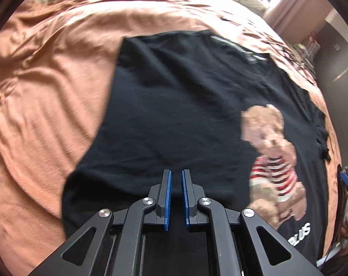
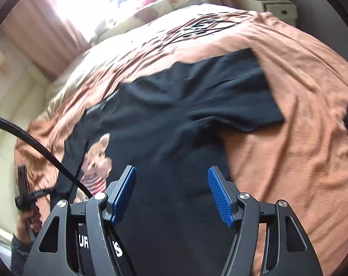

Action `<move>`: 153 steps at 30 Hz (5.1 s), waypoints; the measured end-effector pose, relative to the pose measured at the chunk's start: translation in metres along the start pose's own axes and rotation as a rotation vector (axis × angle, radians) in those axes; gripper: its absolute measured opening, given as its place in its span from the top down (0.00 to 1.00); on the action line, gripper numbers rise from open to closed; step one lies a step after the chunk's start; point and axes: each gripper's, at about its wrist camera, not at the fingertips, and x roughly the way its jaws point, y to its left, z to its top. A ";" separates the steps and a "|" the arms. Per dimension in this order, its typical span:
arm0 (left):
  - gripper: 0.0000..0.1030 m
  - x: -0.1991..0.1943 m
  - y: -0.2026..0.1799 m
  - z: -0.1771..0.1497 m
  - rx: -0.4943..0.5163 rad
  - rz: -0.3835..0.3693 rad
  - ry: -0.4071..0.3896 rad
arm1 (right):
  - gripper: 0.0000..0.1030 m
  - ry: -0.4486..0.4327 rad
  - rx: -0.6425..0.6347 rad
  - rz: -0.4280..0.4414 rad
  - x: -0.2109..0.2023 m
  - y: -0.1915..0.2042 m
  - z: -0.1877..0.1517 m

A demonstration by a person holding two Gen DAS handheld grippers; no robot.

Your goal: Fold small clothes

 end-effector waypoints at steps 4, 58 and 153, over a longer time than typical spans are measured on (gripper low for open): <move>0.91 0.003 -0.044 0.005 0.058 -0.035 -0.006 | 0.39 -0.050 0.083 0.024 -0.009 -0.038 -0.001; 0.91 0.127 -0.360 -0.001 0.329 -0.370 0.089 | 0.95 -0.132 0.165 0.344 0.012 -0.057 0.044; 0.93 0.045 -0.358 0.076 0.393 -0.024 -0.117 | 0.42 -0.116 0.222 0.235 0.016 -0.104 0.027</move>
